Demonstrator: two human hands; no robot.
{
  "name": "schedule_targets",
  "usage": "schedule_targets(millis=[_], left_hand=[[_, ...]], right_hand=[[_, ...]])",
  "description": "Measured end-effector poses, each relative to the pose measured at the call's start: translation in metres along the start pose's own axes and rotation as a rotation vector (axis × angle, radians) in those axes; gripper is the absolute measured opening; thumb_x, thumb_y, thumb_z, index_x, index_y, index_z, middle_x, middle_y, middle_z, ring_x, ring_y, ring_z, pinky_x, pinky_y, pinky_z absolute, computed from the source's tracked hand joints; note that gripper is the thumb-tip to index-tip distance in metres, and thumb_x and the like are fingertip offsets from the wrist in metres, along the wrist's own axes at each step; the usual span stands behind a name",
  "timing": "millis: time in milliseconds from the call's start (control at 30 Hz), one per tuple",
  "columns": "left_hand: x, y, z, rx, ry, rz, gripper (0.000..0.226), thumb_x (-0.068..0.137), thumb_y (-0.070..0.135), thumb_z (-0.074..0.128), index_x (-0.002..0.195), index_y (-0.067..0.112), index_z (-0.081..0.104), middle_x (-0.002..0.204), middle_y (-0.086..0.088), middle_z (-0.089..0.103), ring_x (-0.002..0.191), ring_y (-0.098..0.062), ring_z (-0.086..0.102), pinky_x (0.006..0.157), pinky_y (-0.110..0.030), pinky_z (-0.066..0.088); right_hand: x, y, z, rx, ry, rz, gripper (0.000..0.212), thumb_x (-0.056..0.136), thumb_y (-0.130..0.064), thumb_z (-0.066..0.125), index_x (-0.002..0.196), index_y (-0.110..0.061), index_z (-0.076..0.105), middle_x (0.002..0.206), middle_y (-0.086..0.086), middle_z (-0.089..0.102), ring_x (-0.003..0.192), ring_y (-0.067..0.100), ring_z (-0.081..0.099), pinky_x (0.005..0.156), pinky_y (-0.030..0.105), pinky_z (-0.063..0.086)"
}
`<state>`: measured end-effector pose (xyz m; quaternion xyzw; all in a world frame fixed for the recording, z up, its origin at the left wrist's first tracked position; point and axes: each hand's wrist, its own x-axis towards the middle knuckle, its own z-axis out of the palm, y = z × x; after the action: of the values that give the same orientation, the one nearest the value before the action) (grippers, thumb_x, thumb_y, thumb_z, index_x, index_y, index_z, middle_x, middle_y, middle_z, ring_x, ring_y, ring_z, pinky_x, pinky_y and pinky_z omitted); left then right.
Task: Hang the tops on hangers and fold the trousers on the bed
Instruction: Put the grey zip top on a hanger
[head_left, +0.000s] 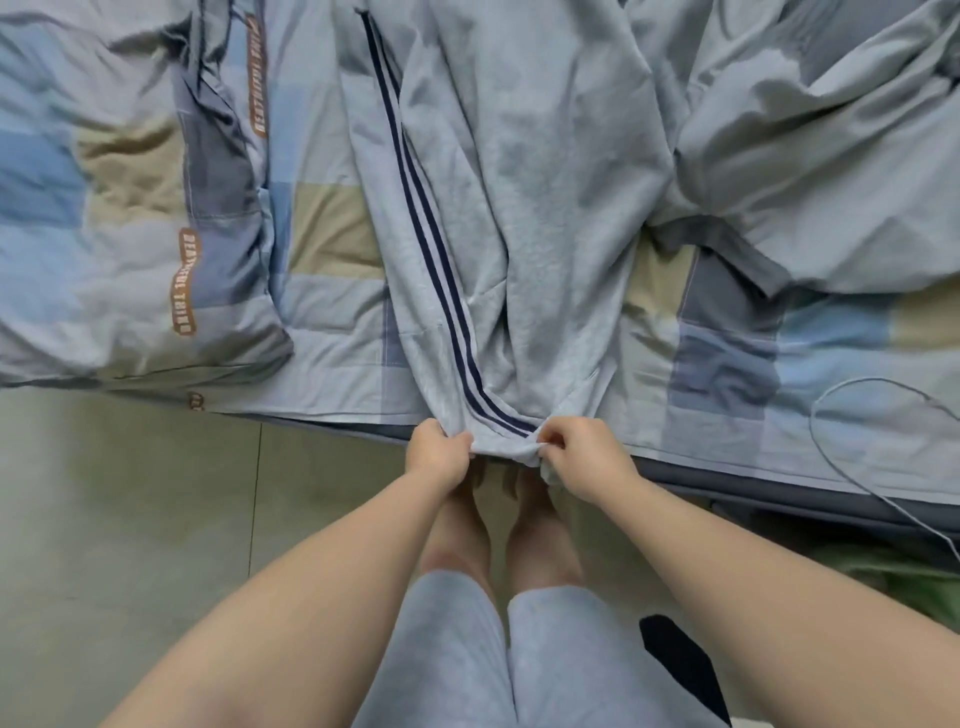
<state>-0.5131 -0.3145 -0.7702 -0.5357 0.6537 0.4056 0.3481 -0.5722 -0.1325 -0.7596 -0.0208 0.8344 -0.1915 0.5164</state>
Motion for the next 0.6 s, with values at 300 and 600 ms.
schedule_targets(millis=[300, 600], left_hand=[[0.07, 0.12, -0.034, 0.195, 0.242, 0.361, 0.046, 0.092, 0.039, 0.067, 0.129, 0.02, 0.047, 0.139, -0.004, 0.048, 0.13, -0.029, 0.043, 0.1, -0.04, 0.041], [0.196, 0.285, -0.072, 0.11, 0.314, 0.521, 0.1, 0.079, 0.062, 0.074, 0.156, 0.028, 0.02, 0.164, -0.006, 0.013, 0.147, -0.035, 0.024, 0.117, -0.048, 0.03]], right_hand=[[0.09, -0.035, -0.095, -0.026, 0.297, -0.181, 0.056, 0.096, -0.036, 0.061, 0.146, -0.023, 0.04, 0.142, 0.002, 0.048, 0.131, 0.025, 0.044, 0.106, 0.04, 0.041], [0.261, -0.141, -0.201, 0.082, 0.549, 0.018, 0.128, 0.069, -0.079, 0.067, 0.157, -0.033, -0.012, 0.167, 0.001, -0.016, 0.153, 0.03, -0.011, 0.114, 0.069, 0.018]])
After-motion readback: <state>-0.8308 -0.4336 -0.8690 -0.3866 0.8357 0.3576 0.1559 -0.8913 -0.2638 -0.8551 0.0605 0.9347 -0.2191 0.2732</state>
